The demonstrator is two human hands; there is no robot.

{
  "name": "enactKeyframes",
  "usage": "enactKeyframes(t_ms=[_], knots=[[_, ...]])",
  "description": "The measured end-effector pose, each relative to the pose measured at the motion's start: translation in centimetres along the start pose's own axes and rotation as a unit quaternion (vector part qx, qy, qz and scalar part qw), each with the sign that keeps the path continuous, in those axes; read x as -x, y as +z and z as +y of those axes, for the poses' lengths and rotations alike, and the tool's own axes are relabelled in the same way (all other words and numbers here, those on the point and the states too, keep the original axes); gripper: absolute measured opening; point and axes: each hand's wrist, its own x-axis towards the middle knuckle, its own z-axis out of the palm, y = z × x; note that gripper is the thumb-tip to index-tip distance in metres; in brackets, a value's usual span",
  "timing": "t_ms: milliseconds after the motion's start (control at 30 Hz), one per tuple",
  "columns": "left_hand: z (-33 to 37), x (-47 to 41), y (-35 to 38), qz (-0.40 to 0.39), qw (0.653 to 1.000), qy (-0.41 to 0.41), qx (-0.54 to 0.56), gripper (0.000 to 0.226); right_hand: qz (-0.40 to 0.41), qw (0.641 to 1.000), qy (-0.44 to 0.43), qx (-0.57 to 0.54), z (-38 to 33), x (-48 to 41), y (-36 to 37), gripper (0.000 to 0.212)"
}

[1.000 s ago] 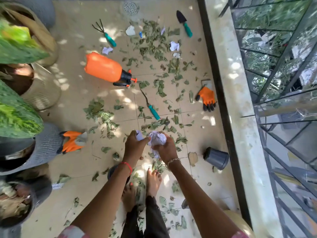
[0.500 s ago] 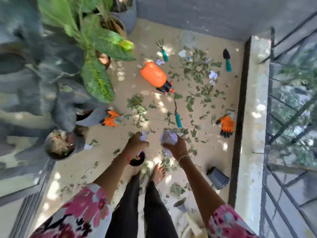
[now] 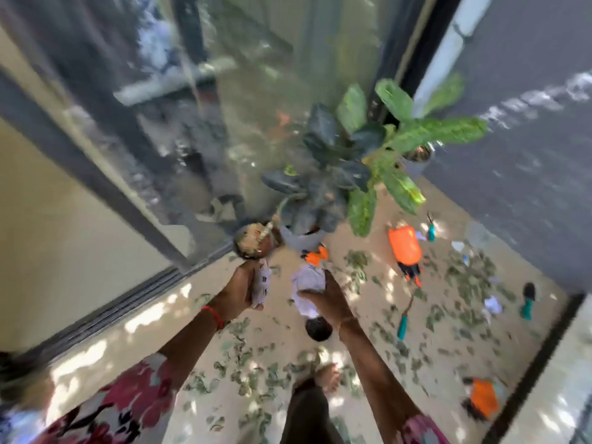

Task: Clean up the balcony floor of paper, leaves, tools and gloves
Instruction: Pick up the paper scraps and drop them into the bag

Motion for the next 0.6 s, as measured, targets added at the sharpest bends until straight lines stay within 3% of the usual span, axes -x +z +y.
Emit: enactKeyframes(t_ms=[200,333,467,600], knots=[[-3.2,13.5,-16.0,0.055,0.986,0.103,0.122,0.032,-0.125,0.989,-0.060,0.052,-2.5,6.6,17.0,0.045],[-6.8,21.0,-23.9,0.114,0.969,0.164,0.145,0.032,-0.206,0.975,-0.049,0.062,-2.6,10.3,28.2,0.047],[-10.7,28.1,-31.2,0.223,0.944,0.187,0.153,0.027,-0.314,0.945,-0.017,0.089,-1.8,14.4,39.9,0.065],[-15.1,32.0,-37.6,0.326,0.896,0.186,0.237,0.012,-0.397,0.911,0.006,0.109,-1.8,17.7,47.9,0.066]])
